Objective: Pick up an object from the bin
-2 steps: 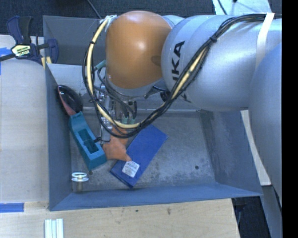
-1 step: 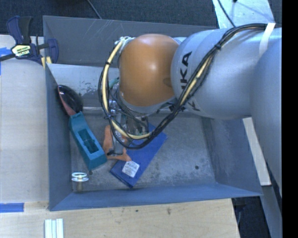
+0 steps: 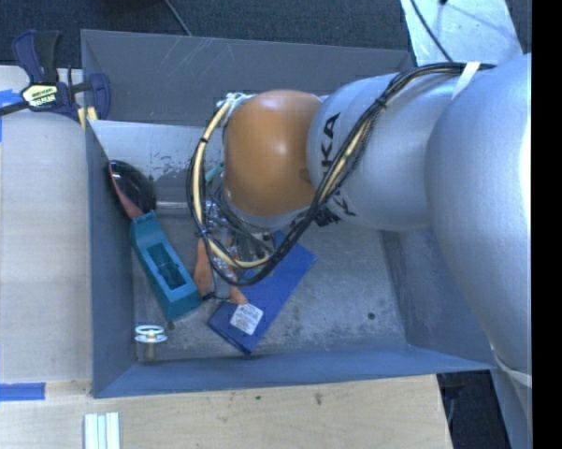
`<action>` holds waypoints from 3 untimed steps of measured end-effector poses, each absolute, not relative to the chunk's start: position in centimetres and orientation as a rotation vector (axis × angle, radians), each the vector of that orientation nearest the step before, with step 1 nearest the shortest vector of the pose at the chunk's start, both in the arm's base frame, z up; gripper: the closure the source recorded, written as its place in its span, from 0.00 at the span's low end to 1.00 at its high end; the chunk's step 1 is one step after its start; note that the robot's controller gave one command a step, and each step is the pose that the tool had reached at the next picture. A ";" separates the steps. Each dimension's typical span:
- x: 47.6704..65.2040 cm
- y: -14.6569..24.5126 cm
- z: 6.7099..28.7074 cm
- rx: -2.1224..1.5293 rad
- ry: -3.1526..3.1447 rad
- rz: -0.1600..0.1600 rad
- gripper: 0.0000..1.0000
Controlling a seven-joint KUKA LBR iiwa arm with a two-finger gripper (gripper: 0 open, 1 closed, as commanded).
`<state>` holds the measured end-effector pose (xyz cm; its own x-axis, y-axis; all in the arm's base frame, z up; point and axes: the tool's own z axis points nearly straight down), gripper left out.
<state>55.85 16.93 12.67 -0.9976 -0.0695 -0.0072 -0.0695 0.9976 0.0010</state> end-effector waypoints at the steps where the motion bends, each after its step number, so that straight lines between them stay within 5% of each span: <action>1: 55.5 14.7 7.6 -0.201 3.132 0.001 1.00; 2: 55.5 14.7 7.7 -0.200 3.132 0.001 1.00; 3: 58.0 15.2 23.2 -0.245 3.126 0.001 1.00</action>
Offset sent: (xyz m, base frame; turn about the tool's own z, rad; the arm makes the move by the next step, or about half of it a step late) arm 0.0000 0.0000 0.0000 0.0000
